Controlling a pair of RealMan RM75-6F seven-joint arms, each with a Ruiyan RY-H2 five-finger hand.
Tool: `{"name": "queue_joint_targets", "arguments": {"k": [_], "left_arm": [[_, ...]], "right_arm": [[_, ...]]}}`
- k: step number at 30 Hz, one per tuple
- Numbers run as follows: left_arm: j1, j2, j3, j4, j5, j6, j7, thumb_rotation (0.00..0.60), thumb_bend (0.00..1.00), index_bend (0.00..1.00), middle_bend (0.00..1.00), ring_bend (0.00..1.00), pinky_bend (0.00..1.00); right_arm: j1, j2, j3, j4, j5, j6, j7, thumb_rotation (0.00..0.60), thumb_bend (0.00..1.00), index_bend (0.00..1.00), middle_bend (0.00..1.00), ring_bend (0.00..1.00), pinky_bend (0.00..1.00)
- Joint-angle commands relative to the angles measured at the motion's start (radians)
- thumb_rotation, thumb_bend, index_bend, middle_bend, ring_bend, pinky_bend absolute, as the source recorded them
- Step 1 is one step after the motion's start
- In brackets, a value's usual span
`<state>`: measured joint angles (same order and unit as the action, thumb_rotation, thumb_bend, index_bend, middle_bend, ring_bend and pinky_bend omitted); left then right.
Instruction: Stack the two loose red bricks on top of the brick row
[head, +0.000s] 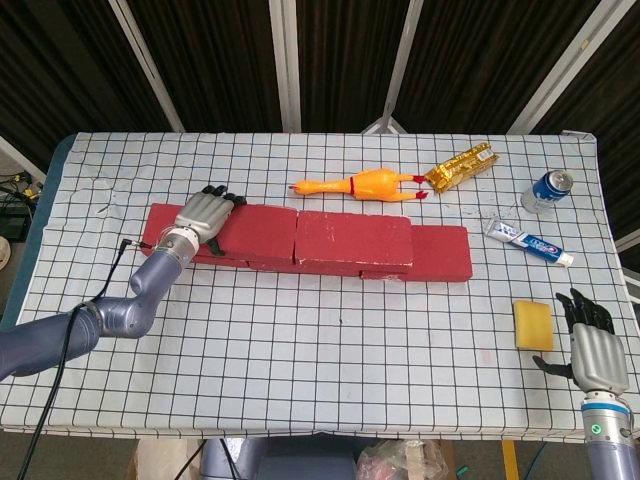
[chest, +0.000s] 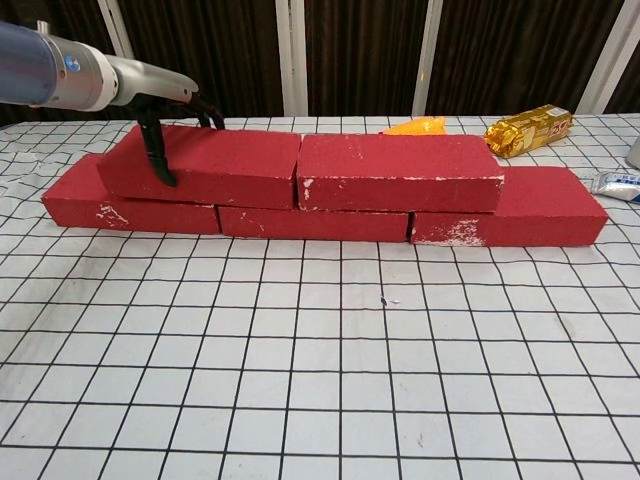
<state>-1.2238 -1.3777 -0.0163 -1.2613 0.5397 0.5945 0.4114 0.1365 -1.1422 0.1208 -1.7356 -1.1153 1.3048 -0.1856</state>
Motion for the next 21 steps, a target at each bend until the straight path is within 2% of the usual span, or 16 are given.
{"name": "queue_joint_targets", "arguments": {"k": [1,21], "left_arm": [[-0.002,-0.001,0.000,-0.003,-0.009,0.004,0.003,0.600,0.00,0.16,0.14,0.06,0.08],[-0.017,0.003,0.007,-0.018,-0.060,0.006,0.021,0.600,0.00,0.12,0.08,0.02,0.06]], "right_arm": [[0.000,0.000,0.000,0.000,0.000,0.000,0.001,0.600,0.16,0.12,0.00,0.00,0.00],[0.001,-0.005,0.001,0.001,0.004,0.002,-0.005,0.600,0.16,0.12,0.00,0.00,0.00]]}}
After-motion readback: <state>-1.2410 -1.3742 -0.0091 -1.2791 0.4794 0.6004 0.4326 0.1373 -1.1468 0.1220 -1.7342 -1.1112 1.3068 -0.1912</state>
